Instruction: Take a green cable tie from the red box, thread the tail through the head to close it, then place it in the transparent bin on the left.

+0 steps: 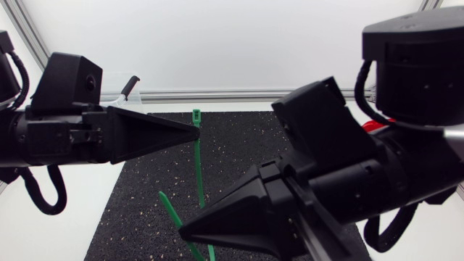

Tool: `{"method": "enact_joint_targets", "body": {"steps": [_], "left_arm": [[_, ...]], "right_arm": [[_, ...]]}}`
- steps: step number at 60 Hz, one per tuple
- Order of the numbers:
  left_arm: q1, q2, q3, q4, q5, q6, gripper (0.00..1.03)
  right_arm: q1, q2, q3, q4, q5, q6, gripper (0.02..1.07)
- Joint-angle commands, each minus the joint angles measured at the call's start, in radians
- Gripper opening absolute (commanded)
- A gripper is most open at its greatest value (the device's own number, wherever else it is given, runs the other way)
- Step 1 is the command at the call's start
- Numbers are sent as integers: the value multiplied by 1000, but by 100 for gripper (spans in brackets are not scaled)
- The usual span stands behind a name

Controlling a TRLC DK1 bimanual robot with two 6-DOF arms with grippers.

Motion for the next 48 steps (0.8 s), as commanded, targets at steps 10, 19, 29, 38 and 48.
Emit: {"method": "enact_joint_targets", "body": {"steps": [10, 19, 29, 38, 48], "left_arm": [[-30, -49, -7, 4, -29, -85, 4], [-24, -66, -9, 6, -38, -116, 4], [7, -86, -14, 12, -62, -143, 4], [-3, -84, -10, 27, -90, -152, 4], [-30, -86, -18, 52, -134, -152, 4]], "right_arm": [[-32, -15, 153, -92, -15, 269, 8], [-36, 20, 230, -139, -52, 390, 8], [-50, 65, 307, -165, -115, 508, 8], [-75, 92, 334, -167, -178, 628, 8], [-119, 115, 359, -170, -253, 747, 8]]}}
